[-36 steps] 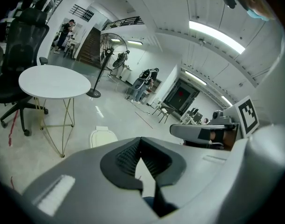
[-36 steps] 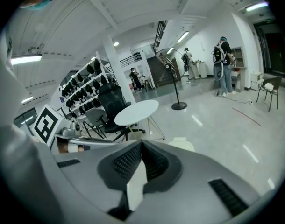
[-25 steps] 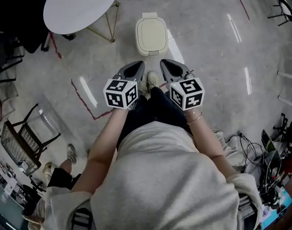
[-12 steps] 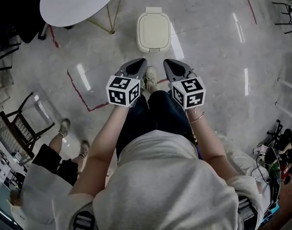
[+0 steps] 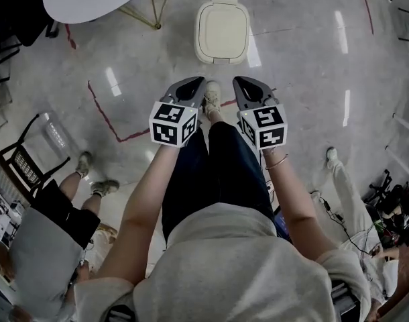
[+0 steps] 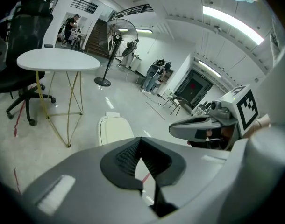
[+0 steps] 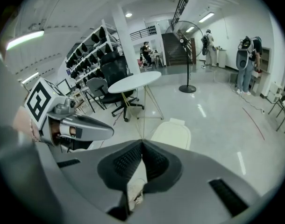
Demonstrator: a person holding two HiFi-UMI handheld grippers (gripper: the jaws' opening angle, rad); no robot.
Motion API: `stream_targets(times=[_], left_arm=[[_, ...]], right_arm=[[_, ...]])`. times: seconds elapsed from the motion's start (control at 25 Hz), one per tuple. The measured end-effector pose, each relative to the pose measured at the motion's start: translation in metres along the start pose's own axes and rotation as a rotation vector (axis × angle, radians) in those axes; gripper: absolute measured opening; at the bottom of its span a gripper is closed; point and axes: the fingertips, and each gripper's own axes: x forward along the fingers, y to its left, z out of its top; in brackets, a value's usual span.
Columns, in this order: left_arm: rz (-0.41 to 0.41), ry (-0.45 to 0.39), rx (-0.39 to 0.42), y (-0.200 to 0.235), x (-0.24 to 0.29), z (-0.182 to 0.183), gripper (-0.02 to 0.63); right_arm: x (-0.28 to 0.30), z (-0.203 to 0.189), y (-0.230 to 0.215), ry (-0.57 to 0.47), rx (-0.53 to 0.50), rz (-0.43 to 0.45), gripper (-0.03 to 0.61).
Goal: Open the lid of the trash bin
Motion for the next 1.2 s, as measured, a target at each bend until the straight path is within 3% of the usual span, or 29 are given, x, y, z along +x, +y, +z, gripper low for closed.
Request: stream_targets(times=[0.24,0.8,1.2], left_arm=[[0.005,0.032,-0.058,0.02,0.022,-0.033,0.008],[-0.028,0.106,-0.093,0.059,0.096,-0.087,0.008],[-0.028,0.142,-0.102,0.079,0.131,-0.108,0.008]], right_arm=[[0.037,-0.027,-0.012,0.045,0.05,0.0,0.008],[0.138,-0.109,-0.025,0.189,0.078,0.056,0.008],[0.18,-0.138,-0.067,0.185,0.164,-0.077,0.008]])
